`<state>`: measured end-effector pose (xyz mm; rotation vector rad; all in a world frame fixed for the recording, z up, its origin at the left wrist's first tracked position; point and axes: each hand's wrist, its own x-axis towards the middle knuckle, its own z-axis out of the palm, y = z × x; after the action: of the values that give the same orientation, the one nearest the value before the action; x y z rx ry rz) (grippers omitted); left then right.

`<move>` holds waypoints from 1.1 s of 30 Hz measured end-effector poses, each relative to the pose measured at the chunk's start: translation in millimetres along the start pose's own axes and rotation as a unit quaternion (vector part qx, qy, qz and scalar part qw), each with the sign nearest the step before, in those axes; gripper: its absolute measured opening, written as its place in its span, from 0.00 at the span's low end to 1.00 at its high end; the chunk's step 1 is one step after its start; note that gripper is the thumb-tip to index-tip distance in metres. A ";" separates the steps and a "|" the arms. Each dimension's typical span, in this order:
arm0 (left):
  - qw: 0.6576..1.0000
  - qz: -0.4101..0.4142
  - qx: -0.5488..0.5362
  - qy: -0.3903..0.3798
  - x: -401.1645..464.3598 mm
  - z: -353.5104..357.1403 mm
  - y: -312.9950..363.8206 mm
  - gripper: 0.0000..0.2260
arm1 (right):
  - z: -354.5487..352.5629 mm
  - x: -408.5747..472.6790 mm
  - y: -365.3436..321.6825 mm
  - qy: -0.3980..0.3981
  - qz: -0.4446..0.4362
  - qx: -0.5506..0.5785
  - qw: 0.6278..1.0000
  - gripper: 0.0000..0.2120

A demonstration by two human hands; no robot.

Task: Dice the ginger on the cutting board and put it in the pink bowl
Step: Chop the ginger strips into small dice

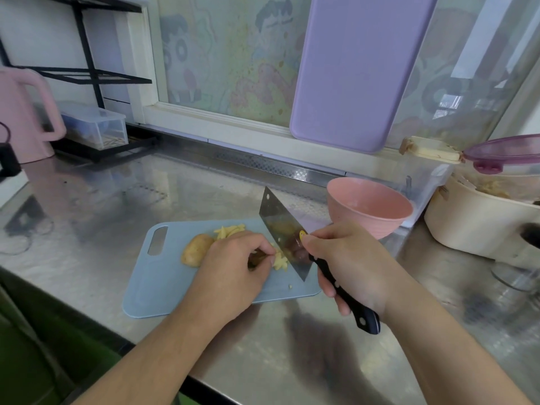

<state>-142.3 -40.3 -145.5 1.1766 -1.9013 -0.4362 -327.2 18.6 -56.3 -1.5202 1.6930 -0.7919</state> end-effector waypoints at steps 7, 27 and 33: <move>1.000 0.008 0.000 0.007 1.6 0.7 -1.3 0.07 | -3.4 -4.1 -2.4 -0.013 -0.012 0.018 1.000 0.22; 0.999 0.010 0.024 0.020 1.3 1.0 2.4 0.07 | -2.0 -10.1 -6.5 -0.025 -0.008 -0.001 1.000 0.25; 0.999 -0.001 0.025 0.023 2.5 2.6 1.1 0.07 | 2.2 -4.2 -7.6 -0.022 0.011 -0.018 1.000 0.19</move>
<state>-145.5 -42.2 -145.1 1.2109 -1.8823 -0.3619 -320.9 21.9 -50.8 -1.5283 1.6974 -0.7156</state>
